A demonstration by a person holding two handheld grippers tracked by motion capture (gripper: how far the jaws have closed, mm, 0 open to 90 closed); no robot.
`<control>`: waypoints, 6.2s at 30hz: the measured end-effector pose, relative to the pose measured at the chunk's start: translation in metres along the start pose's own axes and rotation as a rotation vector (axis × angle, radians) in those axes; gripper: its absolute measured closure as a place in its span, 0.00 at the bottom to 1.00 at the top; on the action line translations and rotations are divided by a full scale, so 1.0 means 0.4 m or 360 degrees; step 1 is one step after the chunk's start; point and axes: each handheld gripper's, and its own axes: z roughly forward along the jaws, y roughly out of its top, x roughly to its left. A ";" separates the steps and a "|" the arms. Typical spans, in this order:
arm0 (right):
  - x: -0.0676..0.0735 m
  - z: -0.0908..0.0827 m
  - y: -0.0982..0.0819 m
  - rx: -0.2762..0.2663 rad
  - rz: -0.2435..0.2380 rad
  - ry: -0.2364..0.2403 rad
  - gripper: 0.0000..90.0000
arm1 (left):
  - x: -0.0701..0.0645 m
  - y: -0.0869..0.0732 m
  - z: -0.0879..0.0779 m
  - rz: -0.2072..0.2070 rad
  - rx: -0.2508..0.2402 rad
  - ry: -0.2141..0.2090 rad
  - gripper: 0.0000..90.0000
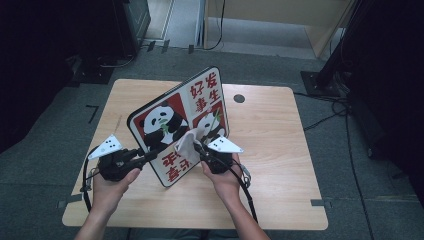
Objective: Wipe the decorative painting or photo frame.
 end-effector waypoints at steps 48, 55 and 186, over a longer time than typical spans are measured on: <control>0.229 0.011 0.240 -0.0387 -0.0393 0.0307 0.94 | -0.024 -0.145 0.080 -0.0019 0.0149 0.0027 0.89; 0.226 0.017 0.264 -0.0400 -0.0375 0.0300 0.94 | -0.020 -0.144 0.081 -0.0017 0.0147 0.0026 0.89; -0.191 0.089 0.238 -0.0346 0.0008 -0.0288 0.94 | -0.004 -0.136 0.091 0.0022 0.0168 -0.0008 0.88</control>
